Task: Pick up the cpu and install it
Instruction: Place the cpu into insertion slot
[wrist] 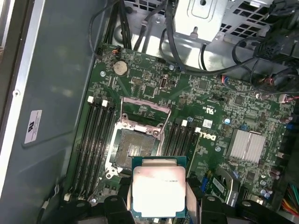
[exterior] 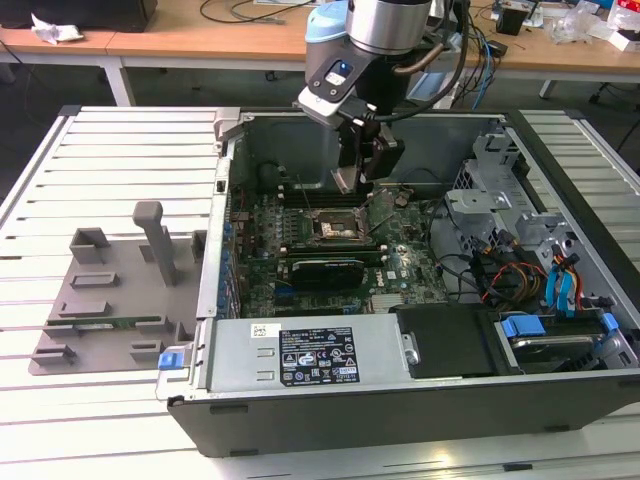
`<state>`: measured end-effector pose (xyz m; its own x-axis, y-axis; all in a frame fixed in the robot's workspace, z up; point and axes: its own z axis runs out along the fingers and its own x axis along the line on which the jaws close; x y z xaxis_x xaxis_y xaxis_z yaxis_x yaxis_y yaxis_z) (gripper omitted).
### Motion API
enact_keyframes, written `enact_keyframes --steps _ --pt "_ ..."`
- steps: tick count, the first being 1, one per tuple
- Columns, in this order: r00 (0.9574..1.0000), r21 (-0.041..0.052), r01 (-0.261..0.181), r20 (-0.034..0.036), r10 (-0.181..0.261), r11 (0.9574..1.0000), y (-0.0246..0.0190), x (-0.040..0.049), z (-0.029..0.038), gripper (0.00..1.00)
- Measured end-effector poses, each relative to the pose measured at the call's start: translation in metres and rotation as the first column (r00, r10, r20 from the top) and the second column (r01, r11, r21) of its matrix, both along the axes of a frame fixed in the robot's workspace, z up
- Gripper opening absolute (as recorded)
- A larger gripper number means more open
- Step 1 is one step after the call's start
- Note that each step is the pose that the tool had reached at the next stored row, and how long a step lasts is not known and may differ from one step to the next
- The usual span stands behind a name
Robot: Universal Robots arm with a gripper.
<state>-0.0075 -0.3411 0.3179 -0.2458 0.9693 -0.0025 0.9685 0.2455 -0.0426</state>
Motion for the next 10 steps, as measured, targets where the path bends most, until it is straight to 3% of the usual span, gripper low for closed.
enact_keyframes --steps 6,10 --pt "0.9986 -0.0001 0.053 0.0001 -0.053 0.9986 0.0000 0.0000 0.0000 0.55" --pt "0.9947 -0.0001 0.103 0.0000 -0.103 0.9947 0.0000 0.0000 0.0000 0.55"
